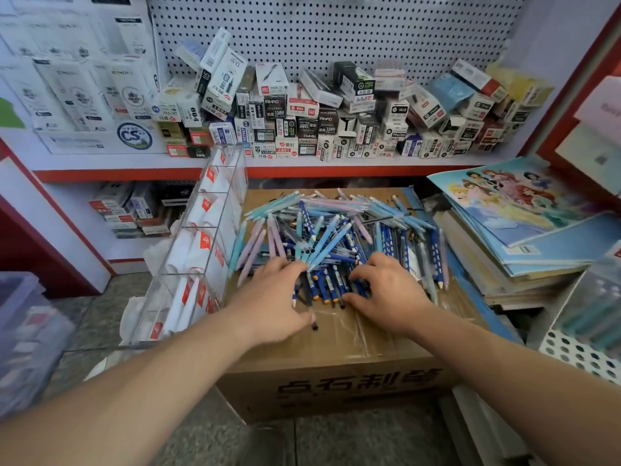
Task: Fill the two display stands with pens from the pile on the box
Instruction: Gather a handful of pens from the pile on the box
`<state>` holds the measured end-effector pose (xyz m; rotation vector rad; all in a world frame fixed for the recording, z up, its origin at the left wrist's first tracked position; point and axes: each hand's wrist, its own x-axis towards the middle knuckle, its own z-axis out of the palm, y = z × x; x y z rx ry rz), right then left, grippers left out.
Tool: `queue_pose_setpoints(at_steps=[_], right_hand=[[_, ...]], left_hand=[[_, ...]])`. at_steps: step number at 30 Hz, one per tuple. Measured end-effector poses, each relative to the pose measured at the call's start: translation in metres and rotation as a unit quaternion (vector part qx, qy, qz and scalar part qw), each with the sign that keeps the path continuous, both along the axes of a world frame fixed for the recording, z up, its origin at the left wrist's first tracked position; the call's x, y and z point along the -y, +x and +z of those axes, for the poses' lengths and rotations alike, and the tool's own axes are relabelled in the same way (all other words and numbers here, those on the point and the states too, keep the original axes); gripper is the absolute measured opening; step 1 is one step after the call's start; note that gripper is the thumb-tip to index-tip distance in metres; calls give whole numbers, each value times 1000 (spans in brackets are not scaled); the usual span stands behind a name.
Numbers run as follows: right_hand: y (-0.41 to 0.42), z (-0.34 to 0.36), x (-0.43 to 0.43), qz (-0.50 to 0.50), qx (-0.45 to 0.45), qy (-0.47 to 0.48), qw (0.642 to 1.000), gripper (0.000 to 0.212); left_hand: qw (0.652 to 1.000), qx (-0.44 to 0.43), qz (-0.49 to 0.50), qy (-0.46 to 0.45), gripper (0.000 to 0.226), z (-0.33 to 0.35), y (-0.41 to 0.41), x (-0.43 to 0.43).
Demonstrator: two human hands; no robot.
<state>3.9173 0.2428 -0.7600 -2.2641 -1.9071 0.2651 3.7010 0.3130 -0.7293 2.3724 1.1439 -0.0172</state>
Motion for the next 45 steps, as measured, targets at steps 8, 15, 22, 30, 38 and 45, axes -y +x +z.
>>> queue_pose_setpoints(at_steps=[8,15,22,30,38,45], right_hand=[[-14,-1,-3,4,-18,14,1000,43],[-10,-3,9,44,19,9,999,47],[0,4,29,76,35,-3,997,43],[-21,0,28,5,8,9,1000,24],[1,28,41,-148,-123,85,978,15],[-13,64,53,-111,-364,252,890,12]], left_hand=[[1000,-10,8,1,90,-3,1,1],[1000,4,13,7,87,-2,4,2],[1000,10,17,3,85,4,7,1],[1000,13,7,5,80,11,13,11],[998,58,14,23,73,14,16,12],[987,159,-11,-12,47,22,28,20]])
